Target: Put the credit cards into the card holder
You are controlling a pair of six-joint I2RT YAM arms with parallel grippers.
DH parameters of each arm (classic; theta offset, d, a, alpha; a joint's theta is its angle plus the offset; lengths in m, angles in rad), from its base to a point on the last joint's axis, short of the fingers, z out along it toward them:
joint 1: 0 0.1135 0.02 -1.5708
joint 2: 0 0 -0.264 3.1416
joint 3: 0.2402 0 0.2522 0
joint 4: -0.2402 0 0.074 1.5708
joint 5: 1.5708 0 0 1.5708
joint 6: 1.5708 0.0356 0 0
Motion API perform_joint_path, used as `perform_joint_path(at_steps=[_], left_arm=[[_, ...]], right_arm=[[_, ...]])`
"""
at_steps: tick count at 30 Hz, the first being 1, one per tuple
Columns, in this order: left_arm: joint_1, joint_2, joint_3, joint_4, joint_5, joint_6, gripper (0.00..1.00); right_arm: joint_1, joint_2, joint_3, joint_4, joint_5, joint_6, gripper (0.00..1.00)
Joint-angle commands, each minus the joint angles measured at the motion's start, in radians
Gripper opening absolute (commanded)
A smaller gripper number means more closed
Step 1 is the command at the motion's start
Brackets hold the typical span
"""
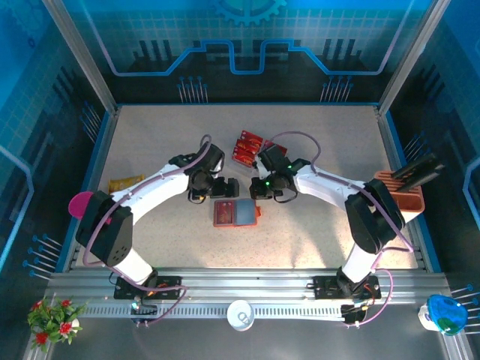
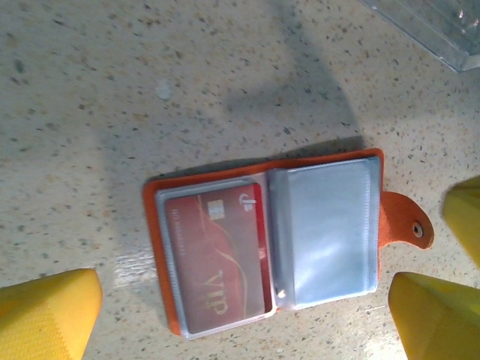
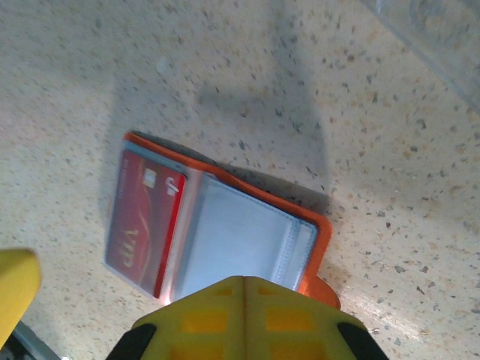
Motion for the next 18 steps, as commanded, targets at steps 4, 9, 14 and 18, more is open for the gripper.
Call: perform_joint_path(at_steps=[4,9,14,18], left_arm=[[-0.046,0.028,-0.047,0.056,-0.02,-0.043,0.99],[-0.057,0.06,-0.059,0.064,-0.016,-0.027,0.99],[-0.064,0.076,-0.084,0.078,-0.017,-0.001,0.99],[-0.067,0.09,-0.108,0.095,-0.008,0.003,0.99]], right_arm=[[0.029,0.075,0.056,-0.039,-0.002,-0.029,0.0],[0.039,0.117,0.08,-0.042,-0.007,-0.033,0.0],[0.041,0.152,0.076,-0.042,0.0,-0.034,0.0],[0.041,0.178,0.062,-0.031,0.0,-0.029,0.0]])
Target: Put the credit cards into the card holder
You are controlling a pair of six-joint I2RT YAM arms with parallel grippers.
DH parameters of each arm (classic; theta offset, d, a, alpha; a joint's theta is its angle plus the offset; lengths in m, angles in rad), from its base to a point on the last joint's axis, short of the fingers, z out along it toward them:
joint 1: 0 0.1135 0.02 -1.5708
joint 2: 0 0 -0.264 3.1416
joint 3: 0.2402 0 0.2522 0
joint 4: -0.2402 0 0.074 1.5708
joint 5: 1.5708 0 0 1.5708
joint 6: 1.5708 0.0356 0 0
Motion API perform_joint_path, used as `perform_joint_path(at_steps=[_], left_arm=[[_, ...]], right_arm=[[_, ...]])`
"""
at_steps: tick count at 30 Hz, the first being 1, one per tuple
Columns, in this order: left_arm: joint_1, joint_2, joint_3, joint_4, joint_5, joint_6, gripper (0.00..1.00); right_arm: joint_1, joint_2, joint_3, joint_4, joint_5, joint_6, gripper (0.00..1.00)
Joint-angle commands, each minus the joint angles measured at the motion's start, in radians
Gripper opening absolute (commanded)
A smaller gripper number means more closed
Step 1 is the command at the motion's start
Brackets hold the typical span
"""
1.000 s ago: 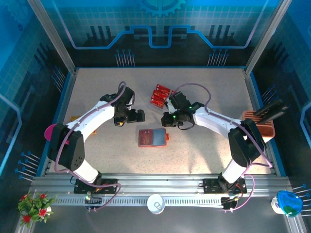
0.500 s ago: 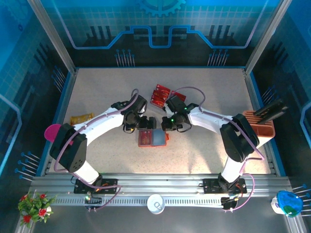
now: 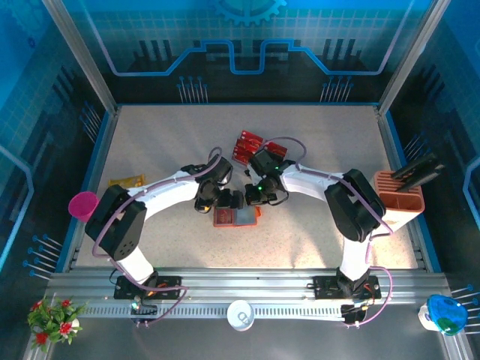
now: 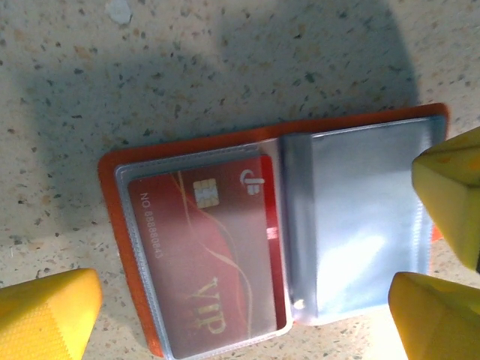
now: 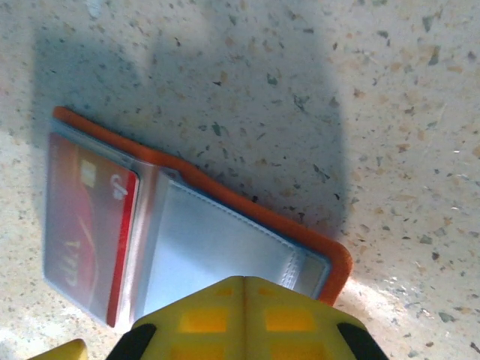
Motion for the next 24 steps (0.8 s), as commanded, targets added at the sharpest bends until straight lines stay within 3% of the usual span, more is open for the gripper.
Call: perform_joint_path(at_steps=[1,16,24], left_arm=[[-0.012,0.022,-0.027,0.019,-0.003,0.027,0.99],[-0.021,0.075,-0.026,0.037,0.008,0.06,0.99],[-0.024,0.115,-0.048,-0.008,-0.087,0.064,0.99]], right_arm=[[0.011,0.033,0.0,-0.004,-0.003,-0.008,0.0],[0.02,0.115,-0.013,0.062,-0.067,0.051,0.0],[0.018,0.108,-0.015,0.064,-0.068,0.054,0.0]])
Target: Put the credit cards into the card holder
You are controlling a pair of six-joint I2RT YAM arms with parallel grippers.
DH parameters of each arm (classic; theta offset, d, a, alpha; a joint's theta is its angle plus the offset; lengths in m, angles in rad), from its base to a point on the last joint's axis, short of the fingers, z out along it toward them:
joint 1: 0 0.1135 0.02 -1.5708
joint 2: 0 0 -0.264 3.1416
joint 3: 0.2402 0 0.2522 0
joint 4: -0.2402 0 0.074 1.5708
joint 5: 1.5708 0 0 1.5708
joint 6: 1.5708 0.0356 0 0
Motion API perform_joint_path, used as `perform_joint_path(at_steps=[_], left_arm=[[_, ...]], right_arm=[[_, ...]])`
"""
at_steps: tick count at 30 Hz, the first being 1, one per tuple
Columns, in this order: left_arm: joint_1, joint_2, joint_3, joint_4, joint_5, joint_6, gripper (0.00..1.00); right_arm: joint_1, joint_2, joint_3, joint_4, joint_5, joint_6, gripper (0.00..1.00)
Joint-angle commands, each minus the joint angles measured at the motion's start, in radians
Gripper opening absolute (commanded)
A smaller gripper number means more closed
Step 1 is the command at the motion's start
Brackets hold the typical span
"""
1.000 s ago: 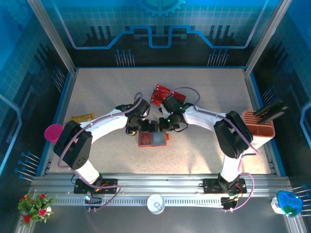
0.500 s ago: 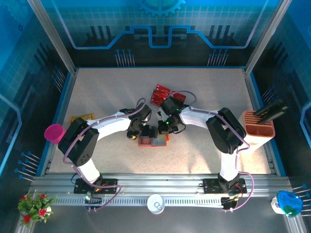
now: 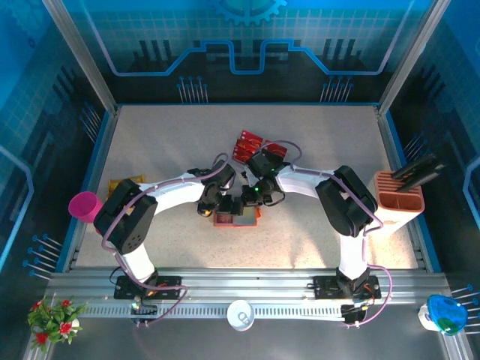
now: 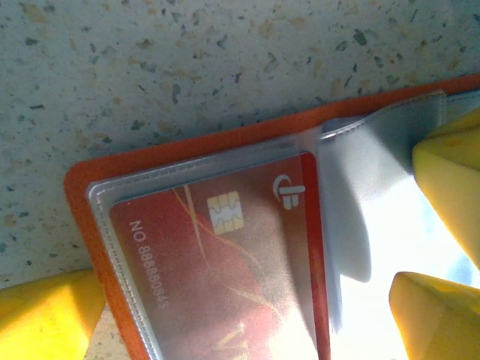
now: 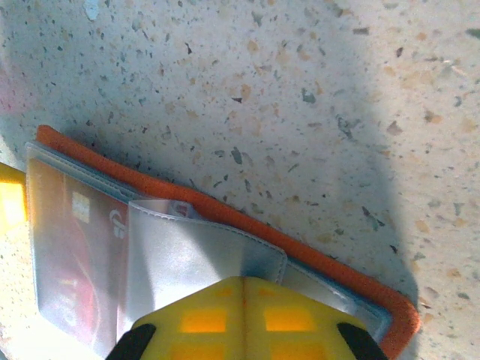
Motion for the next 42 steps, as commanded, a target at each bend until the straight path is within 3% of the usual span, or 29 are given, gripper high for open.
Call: perform_joint_path(at_steps=[1,7,14,24,32,42], left_arm=[[-0.009,0.046,-0.034,-0.043,-0.078,0.016,0.99],[-0.009,0.059,-0.068,-0.03,-0.081,0.009,0.99],[-0.009,0.063,-0.084,-0.017,-0.071,0.001,0.99],[-0.009,0.064,-0.098,-0.007,-0.063,-0.003,0.99],[-0.009,0.062,-0.106,-0.003,-0.061,-0.004,0.99],[-0.009,0.053,-0.109,0.003,-0.056,-0.007,0.99]], right_arm=[[0.013,0.036,-0.017,-0.019,0.004,0.014,0.0],[-0.004,-0.043,-0.026,-0.015,0.017,0.027,0.0],[-0.006,-0.117,-0.075,0.008,0.029,0.075,0.14],[-0.004,-0.103,-0.108,0.037,0.028,0.106,0.25],[-0.004,-0.037,-0.091,0.056,-0.017,0.104,0.27],[-0.017,-0.008,-0.088,0.145,-0.164,0.141,0.24]])
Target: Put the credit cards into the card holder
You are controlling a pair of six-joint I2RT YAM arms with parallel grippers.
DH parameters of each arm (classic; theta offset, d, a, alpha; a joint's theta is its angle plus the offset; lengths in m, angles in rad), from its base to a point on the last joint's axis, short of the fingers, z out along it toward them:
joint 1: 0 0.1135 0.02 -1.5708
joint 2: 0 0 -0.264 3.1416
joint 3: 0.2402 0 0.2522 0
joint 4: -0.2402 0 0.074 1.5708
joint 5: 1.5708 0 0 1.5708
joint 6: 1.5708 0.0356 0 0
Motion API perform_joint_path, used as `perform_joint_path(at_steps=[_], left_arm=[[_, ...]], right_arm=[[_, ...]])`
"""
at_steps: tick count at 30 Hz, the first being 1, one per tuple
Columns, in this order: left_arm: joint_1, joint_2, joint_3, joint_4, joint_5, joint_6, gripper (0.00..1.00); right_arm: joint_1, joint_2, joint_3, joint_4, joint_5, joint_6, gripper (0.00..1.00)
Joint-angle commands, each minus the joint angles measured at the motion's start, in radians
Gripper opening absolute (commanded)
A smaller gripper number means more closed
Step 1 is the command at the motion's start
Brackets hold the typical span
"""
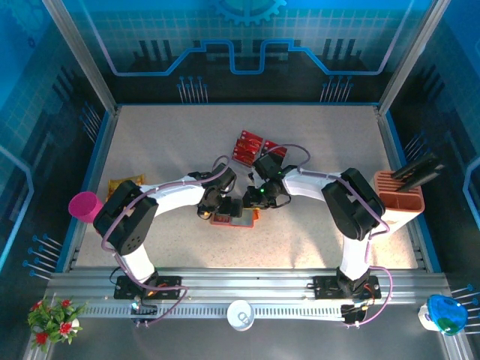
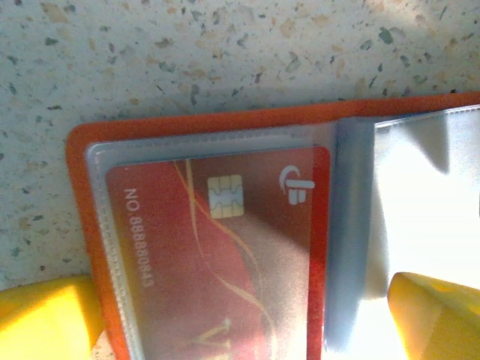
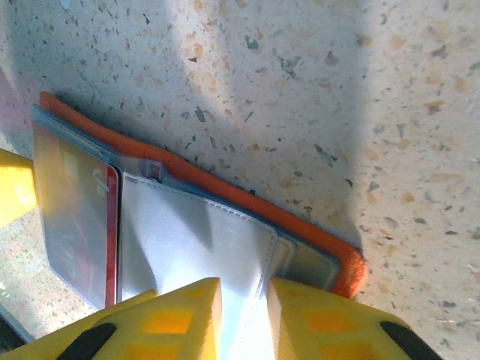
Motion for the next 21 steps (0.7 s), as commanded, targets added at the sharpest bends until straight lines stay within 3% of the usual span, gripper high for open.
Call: perform_joint_path(at_steps=[1,10,16,21], left_arm=[[0.003,0.059,-0.07,-0.039,-0.007,-0.003,0.99],[0.003,0.049,-0.073,-0.038,-0.007,-0.002,0.99],[0.004,0.018,-0.054,-0.059,-0.009,0.003,0.99],[0.004,-0.031,-0.006,-0.094,-0.015,0.014,0.99]], right_arm=[[0.01,0.051,0.002,0.105,-0.118,0.045,0.24],[0.003,0.052,0.008,0.153,-0.173,0.083,0.16],[-0.009,0.034,0.002,0.191,-0.19,0.113,0.01],[-0.025,0.009,0.001,0.188,-0.183,0.114,0.0]])
